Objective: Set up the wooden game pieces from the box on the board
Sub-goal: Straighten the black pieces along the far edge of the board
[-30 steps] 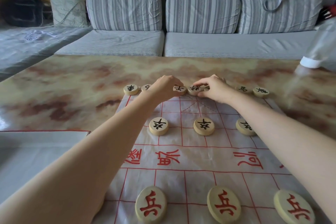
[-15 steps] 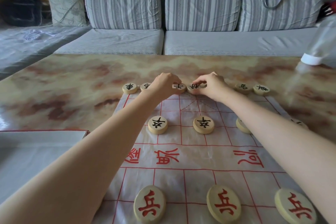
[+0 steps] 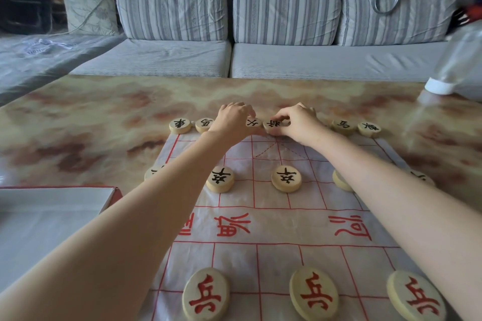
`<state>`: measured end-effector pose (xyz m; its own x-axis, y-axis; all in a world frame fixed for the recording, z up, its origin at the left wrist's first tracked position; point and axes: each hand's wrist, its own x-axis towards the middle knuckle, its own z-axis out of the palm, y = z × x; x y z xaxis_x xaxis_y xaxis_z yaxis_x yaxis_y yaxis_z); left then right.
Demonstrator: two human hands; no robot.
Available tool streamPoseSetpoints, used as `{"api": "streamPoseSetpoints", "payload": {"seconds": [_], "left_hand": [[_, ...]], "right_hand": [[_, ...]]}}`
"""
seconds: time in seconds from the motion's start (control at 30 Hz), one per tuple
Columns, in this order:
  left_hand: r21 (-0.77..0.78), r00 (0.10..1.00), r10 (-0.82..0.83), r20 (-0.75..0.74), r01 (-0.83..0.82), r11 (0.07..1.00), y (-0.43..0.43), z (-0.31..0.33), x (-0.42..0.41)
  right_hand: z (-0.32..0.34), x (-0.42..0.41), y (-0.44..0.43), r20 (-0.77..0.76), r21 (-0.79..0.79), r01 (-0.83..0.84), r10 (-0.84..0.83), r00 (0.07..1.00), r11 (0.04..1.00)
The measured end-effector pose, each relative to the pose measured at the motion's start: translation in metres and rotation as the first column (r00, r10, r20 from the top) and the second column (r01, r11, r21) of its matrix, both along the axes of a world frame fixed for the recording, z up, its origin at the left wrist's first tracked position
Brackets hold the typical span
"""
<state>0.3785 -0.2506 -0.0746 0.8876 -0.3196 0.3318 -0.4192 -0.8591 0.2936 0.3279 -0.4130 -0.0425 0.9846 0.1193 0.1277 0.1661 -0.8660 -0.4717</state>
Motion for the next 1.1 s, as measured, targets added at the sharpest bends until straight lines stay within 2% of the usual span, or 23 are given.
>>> {"api": "streamPoseSetpoints", "payload": {"seconds": [0.13,0.33,0.6,0.73,0.97,1.1], "left_hand": [[-0.035,0.996,-0.071,-0.049,0.07,0.997,0.008,0.007,-0.003],[-0.003,0.982,-0.162,-0.1,0.163,0.987,0.019,0.014,-0.003],[0.08,0.997,0.027,0.076,-0.033,0.996,0.004,0.005,0.001],[0.036,0.999,0.029,0.028,-0.03,0.999,0.001,0.002,0.001],[-0.007,0.978,-0.144,-0.149,0.144,0.99,0.015,0.017,-0.004],[-0.052,0.984,-0.116,-0.136,0.11,0.993,0.015,0.015,-0.004]], "right_hand": [[0.0,0.0,0.001,-0.007,0.003,0.004,-0.004,1.0,1.0],[0.0,0.0,0.003,-0.008,0.001,0.011,-0.011,1.0,1.0],[-0.007,0.008,0.002,0.016,-0.053,0.007,-0.006,1.0,0.999],[-0.006,0.006,0.001,0.015,-0.053,0.009,-0.008,1.0,0.999],[-0.007,0.007,0.002,0.004,-0.043,0.016,-0.016,1.0,0.999],[-0.009,0.01,0.001,0.003,-0.073,0.026,-0.026,1.0,0.997]]}}
